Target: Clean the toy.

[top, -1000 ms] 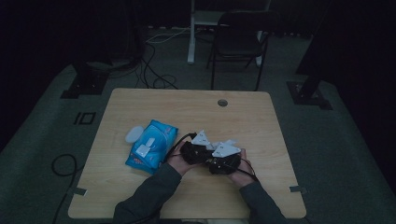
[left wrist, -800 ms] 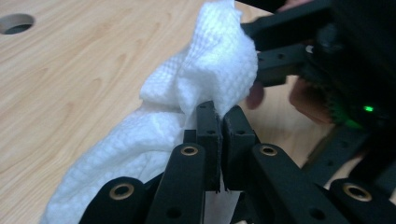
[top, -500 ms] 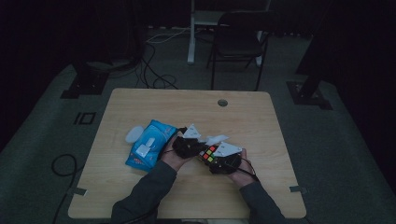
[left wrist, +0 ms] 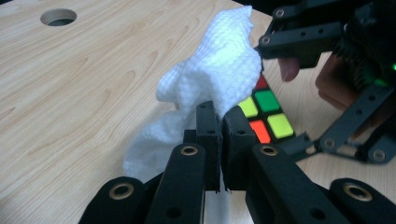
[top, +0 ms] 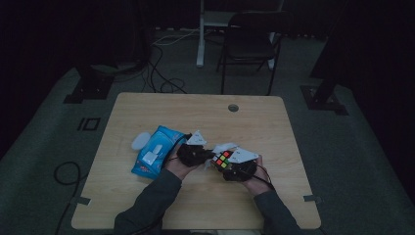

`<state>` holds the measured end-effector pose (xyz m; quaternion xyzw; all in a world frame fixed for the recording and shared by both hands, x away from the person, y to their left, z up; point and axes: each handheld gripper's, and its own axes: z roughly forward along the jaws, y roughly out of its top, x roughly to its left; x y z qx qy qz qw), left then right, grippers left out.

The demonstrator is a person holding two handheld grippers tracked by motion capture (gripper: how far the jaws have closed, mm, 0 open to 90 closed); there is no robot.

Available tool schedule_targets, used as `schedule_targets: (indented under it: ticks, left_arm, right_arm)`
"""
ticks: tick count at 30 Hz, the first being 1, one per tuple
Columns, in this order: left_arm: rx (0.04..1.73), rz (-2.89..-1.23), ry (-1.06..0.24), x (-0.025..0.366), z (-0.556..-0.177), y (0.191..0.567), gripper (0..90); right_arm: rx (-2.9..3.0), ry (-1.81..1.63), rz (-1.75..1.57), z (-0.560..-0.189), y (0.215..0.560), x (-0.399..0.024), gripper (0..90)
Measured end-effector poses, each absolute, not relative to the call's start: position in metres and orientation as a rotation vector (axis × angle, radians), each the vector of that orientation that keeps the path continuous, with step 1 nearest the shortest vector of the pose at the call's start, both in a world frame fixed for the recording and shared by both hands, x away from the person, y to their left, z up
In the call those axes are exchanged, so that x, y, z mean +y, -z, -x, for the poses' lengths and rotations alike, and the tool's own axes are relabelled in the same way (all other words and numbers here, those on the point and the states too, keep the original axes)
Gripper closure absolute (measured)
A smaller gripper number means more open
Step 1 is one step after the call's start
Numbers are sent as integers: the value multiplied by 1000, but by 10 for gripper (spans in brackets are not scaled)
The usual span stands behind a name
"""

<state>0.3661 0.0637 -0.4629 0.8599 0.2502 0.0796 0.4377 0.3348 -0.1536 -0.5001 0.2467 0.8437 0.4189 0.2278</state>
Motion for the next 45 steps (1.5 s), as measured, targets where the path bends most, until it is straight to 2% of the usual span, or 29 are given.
schedule_targets:
  ticks: [22, 45]
  left_arm:
    - [553, -2302, -220, 61, -365, 483, 885]
    - [539, -2211, -193, 63, -367, 472, 884]
  right_arm:
    - [2275, -1274, -664, -333, 486, -170, 338]
    - [2348, -1278, -575, -327, 492, -164, 338]
